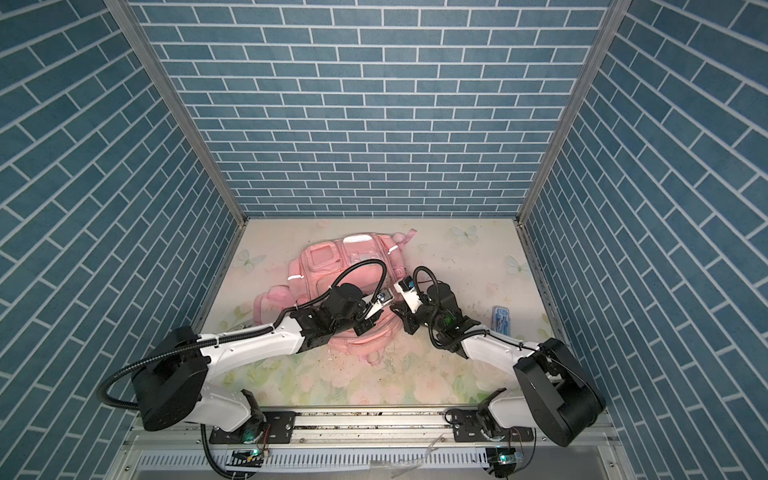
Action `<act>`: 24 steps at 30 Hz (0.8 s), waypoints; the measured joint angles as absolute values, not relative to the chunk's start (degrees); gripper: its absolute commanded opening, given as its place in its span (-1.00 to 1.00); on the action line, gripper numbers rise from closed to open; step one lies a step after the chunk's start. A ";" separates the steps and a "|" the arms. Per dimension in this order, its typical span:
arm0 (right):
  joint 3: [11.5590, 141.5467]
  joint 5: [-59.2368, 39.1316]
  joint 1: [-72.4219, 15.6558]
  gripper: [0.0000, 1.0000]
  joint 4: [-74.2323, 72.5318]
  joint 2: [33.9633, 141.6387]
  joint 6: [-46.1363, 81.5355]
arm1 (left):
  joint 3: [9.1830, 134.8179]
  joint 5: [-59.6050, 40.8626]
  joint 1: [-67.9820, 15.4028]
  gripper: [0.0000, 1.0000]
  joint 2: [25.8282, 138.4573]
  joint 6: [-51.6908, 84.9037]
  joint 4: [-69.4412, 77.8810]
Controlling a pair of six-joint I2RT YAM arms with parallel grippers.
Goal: Pack the student bag
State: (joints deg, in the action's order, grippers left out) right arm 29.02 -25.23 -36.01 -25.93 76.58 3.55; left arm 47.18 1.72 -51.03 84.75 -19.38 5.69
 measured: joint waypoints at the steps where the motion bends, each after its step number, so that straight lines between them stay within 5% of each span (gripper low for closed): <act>1: 28.88 -25.23 -36.01 -1.00 -26.06 76.55 3.53 | 47.40 2.04 -51.00 -1.00 85.17 -19.22 5.76; 8: 26.28 -25.98 -33.65 -1.00 -28.99 75.68 3.62 | 47.75 0.08 -50.41 -1.00 83.42 -21.67 3.55; 16: 26.37 -31.38 -28.34 -1.00 -31.16 75.44 3.55 | 40.97 -13.21 -44.29 -1.00 66.04 -29.69 -3.07; 24: 33.85 -32.18 -25.52 -1.00 -28.69 84.53 3.18 | 39.07 -20.91 -40.88 -1.00 59.55 -38.89 -8.62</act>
